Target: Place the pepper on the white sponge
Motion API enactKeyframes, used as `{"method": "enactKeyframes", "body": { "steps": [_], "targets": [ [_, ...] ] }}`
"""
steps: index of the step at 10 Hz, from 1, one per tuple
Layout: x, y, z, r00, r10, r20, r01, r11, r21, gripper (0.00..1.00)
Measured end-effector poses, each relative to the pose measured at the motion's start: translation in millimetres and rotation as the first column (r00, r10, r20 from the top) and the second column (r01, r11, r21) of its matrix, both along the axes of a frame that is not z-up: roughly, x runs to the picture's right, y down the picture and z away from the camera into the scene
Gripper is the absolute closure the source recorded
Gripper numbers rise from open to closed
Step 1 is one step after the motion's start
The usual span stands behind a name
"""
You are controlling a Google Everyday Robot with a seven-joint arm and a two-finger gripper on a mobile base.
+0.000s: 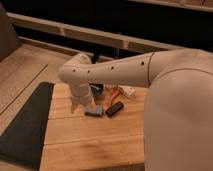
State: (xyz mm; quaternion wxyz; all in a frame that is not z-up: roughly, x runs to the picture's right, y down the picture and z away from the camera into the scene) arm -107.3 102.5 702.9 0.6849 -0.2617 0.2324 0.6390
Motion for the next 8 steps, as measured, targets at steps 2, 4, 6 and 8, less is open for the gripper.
{"method": "enactKeyframes", "body": {
  "steps": [2,4,6,8],
  "targets": [
    [19.2,-17.1,7.5,0.999,-0.023,-0.039,0.026,0.9975,0.065,0.35],
    [62.2,-59.7,15.2,0.995,-0.027,-0.1,0.047,0.9774,0.206,0.35],
    [102.4,-101.3,9.5,0.992,0.02,-0.121,0.024,0.9358,0.352,0.35],
    [128.8,-123.9,-0.5,0.99,0.081,-0.114,-0.023,0.8989,0.438,0.35]
  ]
}}
